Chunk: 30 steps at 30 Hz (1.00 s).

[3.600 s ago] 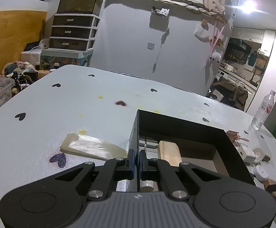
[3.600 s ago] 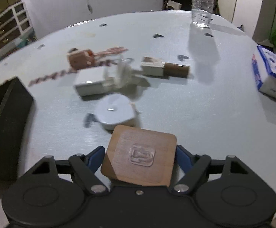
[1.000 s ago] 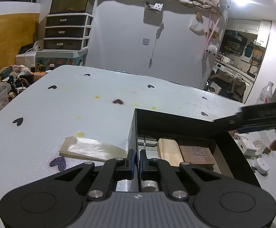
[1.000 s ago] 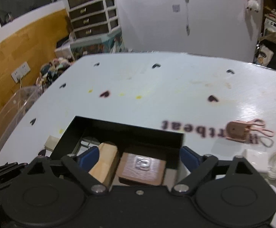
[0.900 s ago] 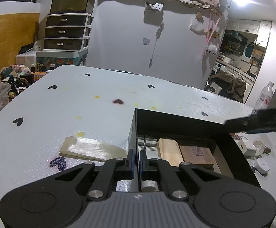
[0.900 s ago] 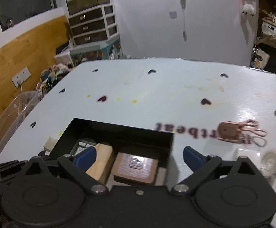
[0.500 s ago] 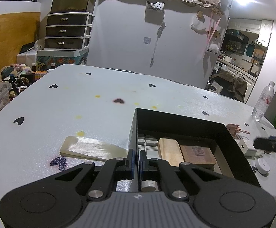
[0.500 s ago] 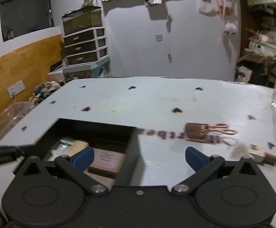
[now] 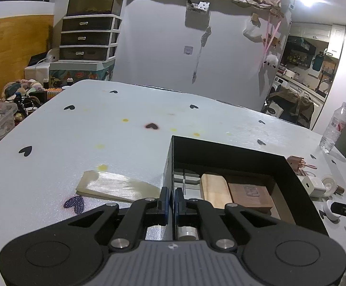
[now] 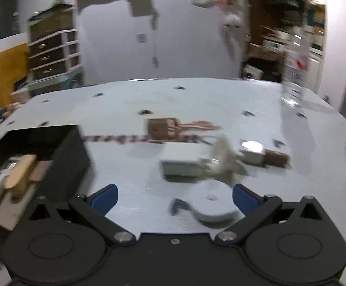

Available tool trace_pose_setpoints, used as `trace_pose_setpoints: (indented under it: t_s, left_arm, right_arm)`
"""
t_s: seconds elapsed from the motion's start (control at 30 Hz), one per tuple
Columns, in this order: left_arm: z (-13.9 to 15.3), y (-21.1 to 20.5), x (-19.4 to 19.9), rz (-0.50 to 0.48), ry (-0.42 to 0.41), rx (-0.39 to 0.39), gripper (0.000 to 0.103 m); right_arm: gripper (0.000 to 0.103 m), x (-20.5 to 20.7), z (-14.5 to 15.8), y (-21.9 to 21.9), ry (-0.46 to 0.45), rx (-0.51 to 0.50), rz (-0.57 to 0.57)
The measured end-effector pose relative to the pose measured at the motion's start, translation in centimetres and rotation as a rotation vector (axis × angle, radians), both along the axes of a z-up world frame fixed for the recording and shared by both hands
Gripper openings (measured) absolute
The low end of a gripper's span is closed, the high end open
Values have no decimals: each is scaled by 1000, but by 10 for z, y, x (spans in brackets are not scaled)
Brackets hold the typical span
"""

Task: Organize rigid objects
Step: 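Move the right tool to the white round tape measure and grasp it, then carry the tape measure into the black box and open the right tool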

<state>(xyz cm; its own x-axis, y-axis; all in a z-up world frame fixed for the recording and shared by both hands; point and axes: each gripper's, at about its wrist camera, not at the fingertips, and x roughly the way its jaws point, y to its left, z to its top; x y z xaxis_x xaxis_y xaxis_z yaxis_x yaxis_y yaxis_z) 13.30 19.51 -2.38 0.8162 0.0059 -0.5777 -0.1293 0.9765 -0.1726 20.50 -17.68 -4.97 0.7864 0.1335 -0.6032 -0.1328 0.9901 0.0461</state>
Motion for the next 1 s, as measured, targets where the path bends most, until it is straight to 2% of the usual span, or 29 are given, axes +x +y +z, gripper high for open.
trace_pose_setpoints:
  t_s: [0.17, 0.33, 0.47, 0.53, 0.67, 0.7, 0.73, 0.87, 1.0]
  left_arm:
    - [-1, -1, 1, 6, 6, 1, 4]
    - [0, -2, 3, 9, 13, 7, 4]
    - [0, -3, 4, 10, 17, 9, 4]
    - [0, -3, 4, 10, 17, 9, 4]
    - [0, -3, 4, 10, 17, 10, 4]
    - [0, -3, 4, 10, 17, 10, 4]
    - [0, -3, 4, 10, 17, 10, 4]
    - [0, -3, 4, 10, 17, 9, 4]
    - [0, -3, 4, 10, 16, 10, 4]
  right_arm:
    - [103, 10, -11, -18, 28, -11, -69]
    - [82, 23, -18, -23, 46, -33, -46]
    - [76, 30, -24, -21, 71, -50, -15]
    - [70, 33, -27, -21, 82, -55, -10]
    - [67, 35, -30, -22, 96, -44, -14]
    - [59, 35, -30, -22, 93, -43, -11]
    - [57, 34, -29, -22, 91, -40, -11]
    - [57, 31, -25, -20, 101, -29, 9]
    - [57, 21, -8, -9, 74, 26, 82]
